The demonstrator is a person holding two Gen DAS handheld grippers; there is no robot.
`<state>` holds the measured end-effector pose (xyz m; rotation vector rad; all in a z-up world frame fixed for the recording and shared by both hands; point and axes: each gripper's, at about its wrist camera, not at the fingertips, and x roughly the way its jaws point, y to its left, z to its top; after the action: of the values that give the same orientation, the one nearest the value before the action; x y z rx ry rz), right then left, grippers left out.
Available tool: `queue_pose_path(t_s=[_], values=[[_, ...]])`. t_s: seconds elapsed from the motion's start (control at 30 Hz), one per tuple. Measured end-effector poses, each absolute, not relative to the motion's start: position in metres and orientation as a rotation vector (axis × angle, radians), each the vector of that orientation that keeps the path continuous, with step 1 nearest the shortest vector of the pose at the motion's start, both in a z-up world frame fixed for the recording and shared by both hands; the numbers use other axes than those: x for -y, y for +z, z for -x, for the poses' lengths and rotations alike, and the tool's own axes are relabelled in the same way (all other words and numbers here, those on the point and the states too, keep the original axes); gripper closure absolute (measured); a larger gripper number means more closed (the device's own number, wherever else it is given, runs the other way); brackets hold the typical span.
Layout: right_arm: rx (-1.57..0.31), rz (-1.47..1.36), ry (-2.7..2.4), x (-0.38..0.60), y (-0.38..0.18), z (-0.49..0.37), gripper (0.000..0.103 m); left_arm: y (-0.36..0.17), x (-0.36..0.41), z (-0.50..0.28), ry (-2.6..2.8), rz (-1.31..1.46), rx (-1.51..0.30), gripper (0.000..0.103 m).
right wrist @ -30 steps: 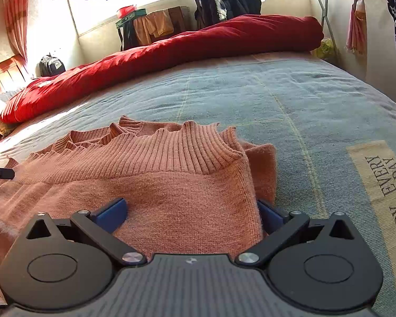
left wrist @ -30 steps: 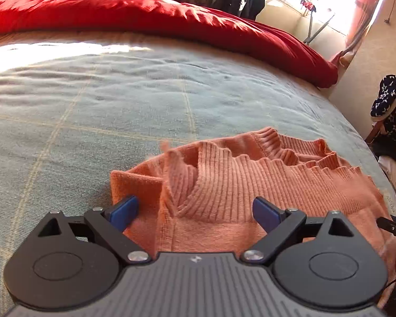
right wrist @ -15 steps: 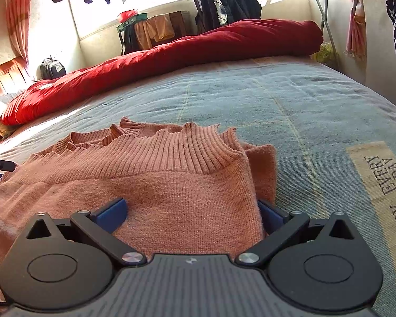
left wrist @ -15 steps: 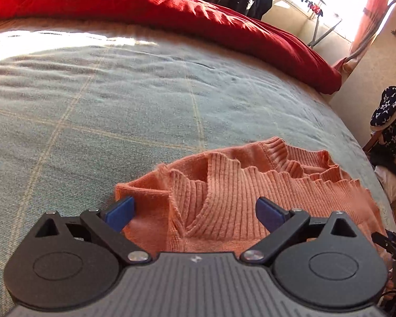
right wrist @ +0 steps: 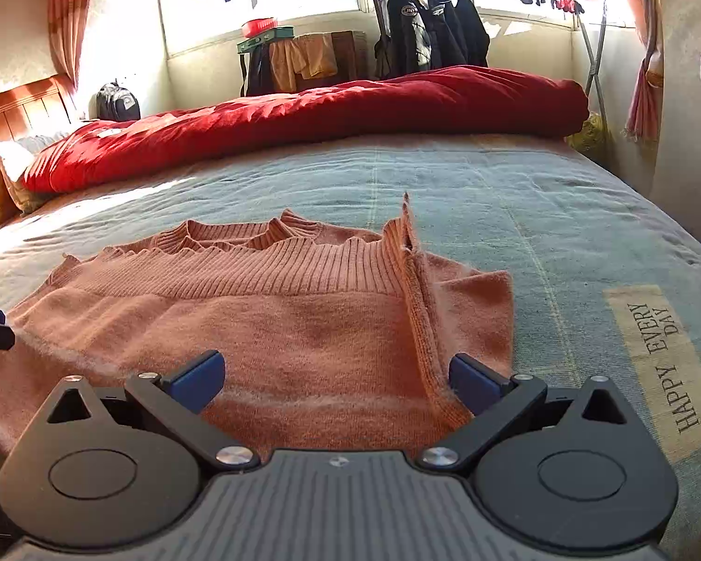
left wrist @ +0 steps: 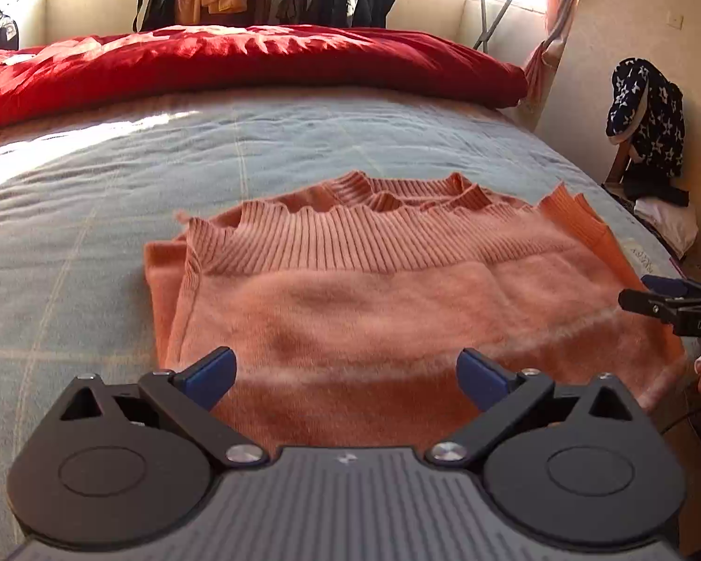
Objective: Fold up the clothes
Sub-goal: 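Lift both open tools above the folded sweater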
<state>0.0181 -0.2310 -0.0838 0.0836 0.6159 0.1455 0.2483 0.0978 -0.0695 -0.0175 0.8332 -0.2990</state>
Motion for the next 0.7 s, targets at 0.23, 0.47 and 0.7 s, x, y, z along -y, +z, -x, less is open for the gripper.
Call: queue_pose_path(t_s=[0.23,0.47,0.7], values=[[-0.579,-0.071,0.119,0.239,-0.077,0.017,0.000,-0.068,-0.093,-0.202,-0.262,0.021,-0.794,0.003],[-0.627,-0.145,0.198,0.235,-0.088,0.018,0.000,-0.081,-0.081,-0.204,-0.257,-0.002,-0.847,0.003],[-0.620,-0.109,0.174,0.239,-0.094,0.037,0.000,-0.066,-0.078,-0.197,-0.286,-0.018,-0.807,0.003]])
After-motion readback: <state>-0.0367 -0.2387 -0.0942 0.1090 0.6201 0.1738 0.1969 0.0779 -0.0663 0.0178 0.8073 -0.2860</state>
